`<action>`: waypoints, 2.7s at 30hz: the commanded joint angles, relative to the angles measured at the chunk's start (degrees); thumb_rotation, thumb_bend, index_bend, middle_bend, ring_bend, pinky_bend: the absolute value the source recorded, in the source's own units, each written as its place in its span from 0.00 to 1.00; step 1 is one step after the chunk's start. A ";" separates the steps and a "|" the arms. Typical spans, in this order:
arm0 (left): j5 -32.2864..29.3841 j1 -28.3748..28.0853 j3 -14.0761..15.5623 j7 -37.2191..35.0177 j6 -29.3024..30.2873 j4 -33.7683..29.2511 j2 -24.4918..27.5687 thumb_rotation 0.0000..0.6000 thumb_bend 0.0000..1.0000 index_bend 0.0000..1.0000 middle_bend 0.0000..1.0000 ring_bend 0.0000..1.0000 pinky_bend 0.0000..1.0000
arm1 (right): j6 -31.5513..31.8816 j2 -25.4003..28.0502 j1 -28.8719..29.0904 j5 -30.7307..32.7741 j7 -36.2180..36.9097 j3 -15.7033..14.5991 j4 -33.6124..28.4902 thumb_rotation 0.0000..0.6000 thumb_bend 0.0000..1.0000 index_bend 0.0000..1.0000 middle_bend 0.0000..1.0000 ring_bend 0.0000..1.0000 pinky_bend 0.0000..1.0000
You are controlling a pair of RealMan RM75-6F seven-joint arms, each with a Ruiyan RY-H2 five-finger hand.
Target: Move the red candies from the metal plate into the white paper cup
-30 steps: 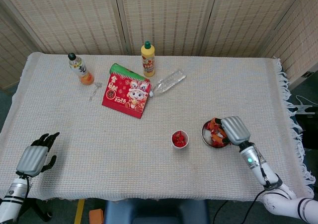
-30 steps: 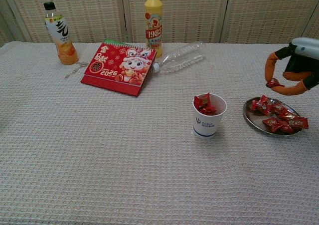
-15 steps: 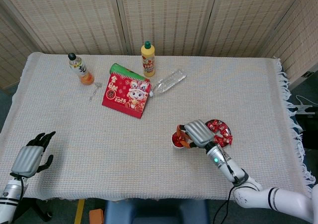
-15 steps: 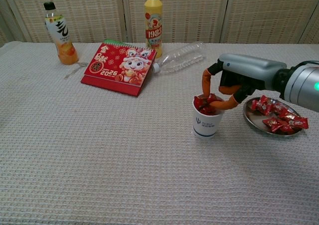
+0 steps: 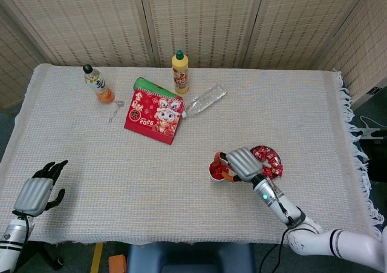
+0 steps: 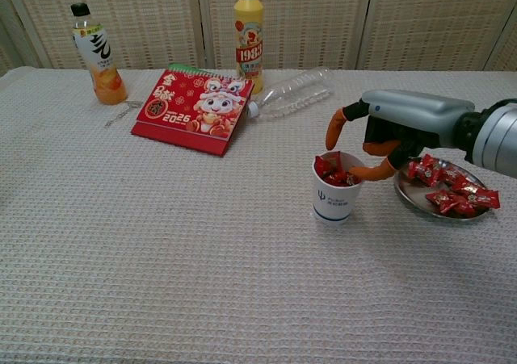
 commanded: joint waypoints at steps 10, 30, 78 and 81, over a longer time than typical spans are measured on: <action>-0.10 0.07 -0.11 0.11 0.13 0.00 -0.03 1.00 0.48 0.00 0.12 0.07 0.24 | 3.89 2.89 -2.87 -0.74 5.93 -0.32 1.78 1.00 0.27 0.36 1.00 0.92 1.00; -1.15 -0.43 -0.21 2.19 -1.13 0.14 -0.95 1.00 0.48 0.00 0.12 0.07 0.24 | -0.70 1.34 -5.63 1.04 -3.22 -7.18 14.22 1.00 0.27 0.39 1.00 0.92 1.00; -0.82 -0.43 -0.12 1.26 -1.02 0.32 -0.61 1.00 0.48 0.00 0.12 0.07 0.24 | -0.93 -0.27 -5.71 1.09 -4.50 -6.10 13.96 1.00 0.27 0.57 1.00 0.93 1.00; -0.79 -0.40 -0.12 1.41 -0.93 0.27 -0.65 1.00 0.48 0.00 0.12 0.07 0.24 | 0.35 0.73 -6.16 0.55 -3.49 -5.78 12.71 1.00 0.27 0.57 1.00 0.93 1.00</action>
